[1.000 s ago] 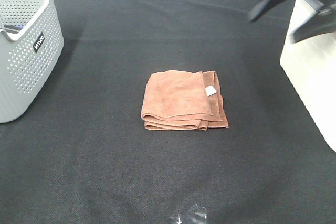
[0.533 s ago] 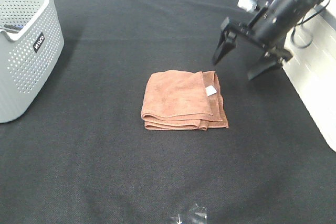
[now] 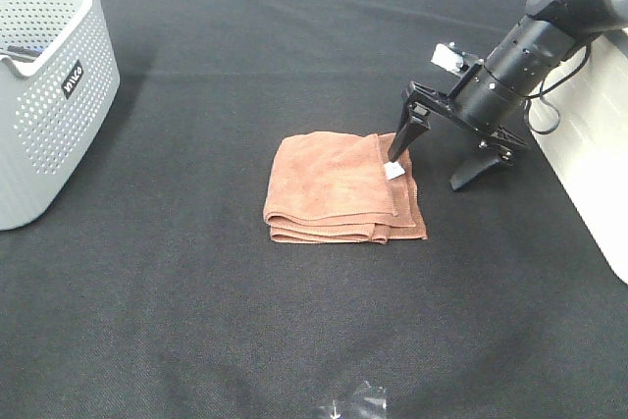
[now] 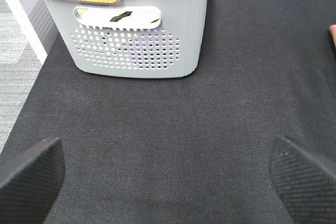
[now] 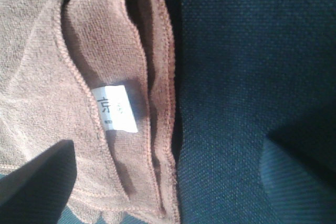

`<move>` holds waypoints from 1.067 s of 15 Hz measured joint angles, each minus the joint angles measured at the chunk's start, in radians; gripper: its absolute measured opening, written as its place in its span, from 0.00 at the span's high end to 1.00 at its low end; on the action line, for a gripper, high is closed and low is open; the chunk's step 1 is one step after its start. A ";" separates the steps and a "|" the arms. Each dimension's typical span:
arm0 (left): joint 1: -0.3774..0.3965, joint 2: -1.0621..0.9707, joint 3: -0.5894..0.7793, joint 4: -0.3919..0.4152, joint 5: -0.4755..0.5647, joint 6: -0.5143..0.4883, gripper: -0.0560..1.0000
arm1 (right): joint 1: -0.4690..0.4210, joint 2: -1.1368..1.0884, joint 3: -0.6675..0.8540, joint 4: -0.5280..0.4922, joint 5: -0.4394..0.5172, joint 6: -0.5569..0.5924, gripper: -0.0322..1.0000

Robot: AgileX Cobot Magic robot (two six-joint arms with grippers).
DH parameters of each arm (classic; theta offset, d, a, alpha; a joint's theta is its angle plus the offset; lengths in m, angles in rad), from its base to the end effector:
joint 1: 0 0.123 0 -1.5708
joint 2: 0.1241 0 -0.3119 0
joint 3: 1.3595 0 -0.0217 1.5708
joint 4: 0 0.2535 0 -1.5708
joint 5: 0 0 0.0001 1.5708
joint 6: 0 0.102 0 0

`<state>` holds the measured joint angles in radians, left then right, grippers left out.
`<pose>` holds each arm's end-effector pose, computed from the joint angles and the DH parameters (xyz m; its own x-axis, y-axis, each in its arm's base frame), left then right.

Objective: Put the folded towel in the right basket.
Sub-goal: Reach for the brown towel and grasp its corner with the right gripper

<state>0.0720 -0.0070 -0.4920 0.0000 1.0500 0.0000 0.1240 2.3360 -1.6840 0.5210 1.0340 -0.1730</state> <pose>-0.0194 -0.0014 0.2720 -0.4462 -0.0322 -0.8944 -0.0719 0.9974 0.0000 0.4622 0.1016 0.1100 -0.9997 -0.0224 0.0117 -0.0152 0.9032 0.4288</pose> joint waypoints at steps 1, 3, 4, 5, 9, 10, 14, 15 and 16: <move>0.000 0.000 0.000 0.000 0.000 0.000 0.01 | 0.000 0.003 -0.003 0.002 0.004 0.000 0.07; 0.000 0.000 0.000 0.000 0.000 0.000 0.01 | -0.001 0.006 -0.003 0.013 0.004 0.000 0.07; 0.000 0.000 0.000 0.000 0.000 0.000 0.01 | -0.001 0.008 -0.003 0.016 0.003 0.000 0.07; 0.000 0.000 0.000 0.000 0.000 0.000 0.01 | 0.003 0.015 -0.005 0.020 0.000 0.000 0.07; 0.000 0.000 0.000 0.000 0.000 0.000 0.01 | 0.077 0.045 -0.023 0.057 -0.058 0.001 0.08; 0.000 0.000 0.000 0.000 0.000 0.000 0.01 | 0.113 0.052 -0.025 0.103 -0.094 0.001 0.08; 0.000 0.000 0.000 0.000 0.000 0.000 0.01 | 0.274 0.066 -0.025 0.223 -0.250 -0.001 0.14; 0.000 0.000 0.000 0.000 0.000 0.000 0.01 | 0.292 0.072 -0.025 0.226 -0.268 -0.002 0.19; 0.000 0.000 0.000 0.000 0.000 0.000 0.01 | 0.301 0.073 -0.025 0.232 -0.281 -0.002 0.26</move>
<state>0.0720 -0.0070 -0.4920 0.0000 1.0500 0.0000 0.4250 2.4090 -1.7090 0.7530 0.7530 -0.1750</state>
